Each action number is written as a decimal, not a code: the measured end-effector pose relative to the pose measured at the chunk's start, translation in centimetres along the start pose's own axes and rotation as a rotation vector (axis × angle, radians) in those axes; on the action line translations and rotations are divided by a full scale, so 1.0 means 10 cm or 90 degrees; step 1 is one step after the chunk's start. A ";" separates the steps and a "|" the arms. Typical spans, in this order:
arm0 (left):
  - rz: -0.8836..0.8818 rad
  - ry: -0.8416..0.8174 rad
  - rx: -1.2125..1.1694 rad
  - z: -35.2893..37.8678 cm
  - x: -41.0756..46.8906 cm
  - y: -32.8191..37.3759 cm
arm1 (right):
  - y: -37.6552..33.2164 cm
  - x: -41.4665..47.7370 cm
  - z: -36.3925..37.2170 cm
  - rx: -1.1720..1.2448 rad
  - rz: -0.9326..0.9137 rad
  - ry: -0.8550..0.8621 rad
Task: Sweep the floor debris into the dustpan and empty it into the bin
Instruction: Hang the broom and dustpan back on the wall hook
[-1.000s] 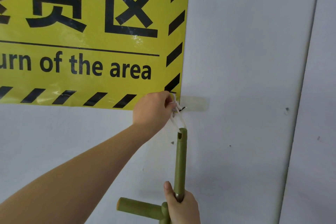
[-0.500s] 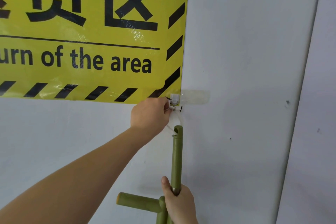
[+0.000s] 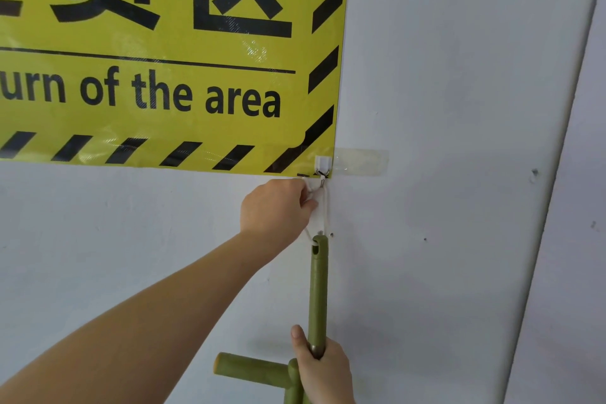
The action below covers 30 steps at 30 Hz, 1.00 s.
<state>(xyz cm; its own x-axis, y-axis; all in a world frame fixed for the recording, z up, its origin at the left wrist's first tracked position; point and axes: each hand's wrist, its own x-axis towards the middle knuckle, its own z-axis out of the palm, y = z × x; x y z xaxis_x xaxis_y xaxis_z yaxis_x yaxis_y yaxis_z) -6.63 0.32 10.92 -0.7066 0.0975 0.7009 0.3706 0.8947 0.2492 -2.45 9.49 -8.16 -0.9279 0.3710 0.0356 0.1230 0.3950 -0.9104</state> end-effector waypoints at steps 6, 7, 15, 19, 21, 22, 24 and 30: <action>-0.001 -0.011 0.004 0.05 -0.02 -0.02 | 0.05 0.00 0.03 0.003 0.001 -0.018; -0.002 -0.012 0.002 0.05 -0.02 -0.02 | 0.06 0.00 0.03 0.010 -0.002 -0.022; -0.008 -0.004 -0.015 0.06 -0.04 0.00 | 0.06 -0.02 0.02 0.070 0.005 -0.054; -0.008 -0.007 -0.013 0.06 -0.05 0.00 | 0.10 -0.04 0.03 0.100 0.010 -0.064; -0.005 -0.009 -0.017 0.07 -0.05 0.01 | 0.12 -0.04 0.04 0.102 0.001 -0.062; -0.004 -0.011 -0.017 0.07 -0.05 0.01 | 0.13 -0.04 0.04 0.104 -0.002 -0.062; -0.003 -0.010 -0.014 0.07 -0.05 0.01 | 0.14 -0.04 0.04 0.107 -0.003 -0.065; -0.002 -0.009 -0.006 0.08 -0.06 0.02 | 0.18 -0.04 0.05 0.118 0.000 -0.083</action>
<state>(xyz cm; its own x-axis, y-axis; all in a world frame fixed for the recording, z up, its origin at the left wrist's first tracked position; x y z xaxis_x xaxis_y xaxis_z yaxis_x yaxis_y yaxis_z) -6.63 0.81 10.03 -0.7161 0.1006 0.6907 0.3741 0.8907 0.2581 -2.06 9.67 -10.00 -0.9672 0.2541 -0.0069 0.0670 0.2288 -0.9712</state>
